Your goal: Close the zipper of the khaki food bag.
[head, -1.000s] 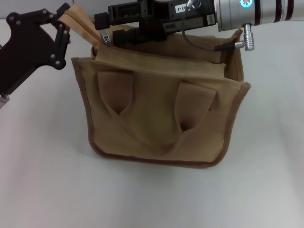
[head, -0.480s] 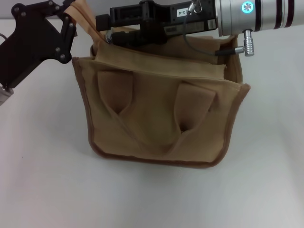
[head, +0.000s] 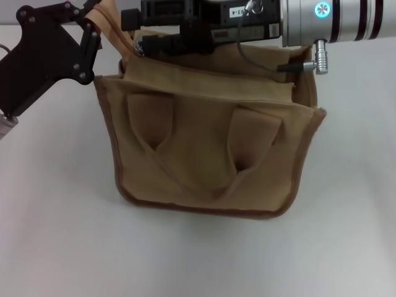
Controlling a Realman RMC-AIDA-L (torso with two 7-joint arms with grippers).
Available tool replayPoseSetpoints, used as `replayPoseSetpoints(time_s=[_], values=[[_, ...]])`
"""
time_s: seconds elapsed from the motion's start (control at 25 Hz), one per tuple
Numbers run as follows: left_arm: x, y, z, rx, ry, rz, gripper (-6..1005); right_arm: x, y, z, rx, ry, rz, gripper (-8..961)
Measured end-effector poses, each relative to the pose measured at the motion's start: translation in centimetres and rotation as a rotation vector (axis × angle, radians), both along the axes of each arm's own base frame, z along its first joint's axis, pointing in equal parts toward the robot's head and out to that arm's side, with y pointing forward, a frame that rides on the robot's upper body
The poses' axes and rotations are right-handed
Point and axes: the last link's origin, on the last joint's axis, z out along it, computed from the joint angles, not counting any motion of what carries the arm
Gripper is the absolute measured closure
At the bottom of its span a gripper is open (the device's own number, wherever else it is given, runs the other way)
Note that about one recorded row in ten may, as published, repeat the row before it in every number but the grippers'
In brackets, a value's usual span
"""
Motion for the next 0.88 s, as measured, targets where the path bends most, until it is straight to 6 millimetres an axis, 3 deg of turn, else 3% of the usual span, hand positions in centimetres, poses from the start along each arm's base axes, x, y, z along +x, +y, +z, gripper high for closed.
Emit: replayPoseSetpoints(time_s=[0.88], values=[[-0.26,-0.16,0.17,0.001,-0.008,0.011,983,0.71,0.07,0.08,0.003,0.001,-0.028,179]])
